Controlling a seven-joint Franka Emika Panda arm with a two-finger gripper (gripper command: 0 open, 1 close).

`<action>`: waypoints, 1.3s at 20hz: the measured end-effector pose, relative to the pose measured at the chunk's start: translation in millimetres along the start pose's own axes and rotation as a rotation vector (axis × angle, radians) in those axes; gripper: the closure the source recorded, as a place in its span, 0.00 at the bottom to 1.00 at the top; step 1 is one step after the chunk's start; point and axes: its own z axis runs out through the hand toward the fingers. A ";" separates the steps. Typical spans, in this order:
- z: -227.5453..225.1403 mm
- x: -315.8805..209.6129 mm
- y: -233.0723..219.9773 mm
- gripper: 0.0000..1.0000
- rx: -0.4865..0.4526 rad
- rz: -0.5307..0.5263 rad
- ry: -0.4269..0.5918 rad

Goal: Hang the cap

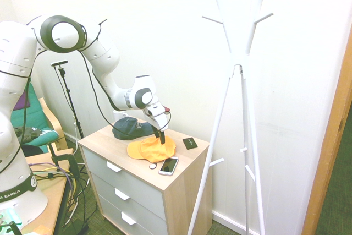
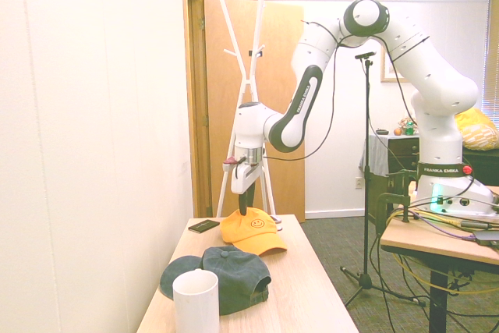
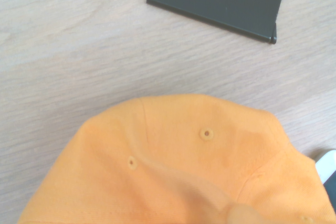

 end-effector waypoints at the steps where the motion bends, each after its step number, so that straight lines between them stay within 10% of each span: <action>1: 0.5 0.2 0.7 1.00 -0.001 0.000 0.001; 19: -12.5 -8.1 16.1 1.00 0.006 -0.003 0.017; 26: -95.6 -14.5 24.1 1.00 -0.124 -0.014 0.074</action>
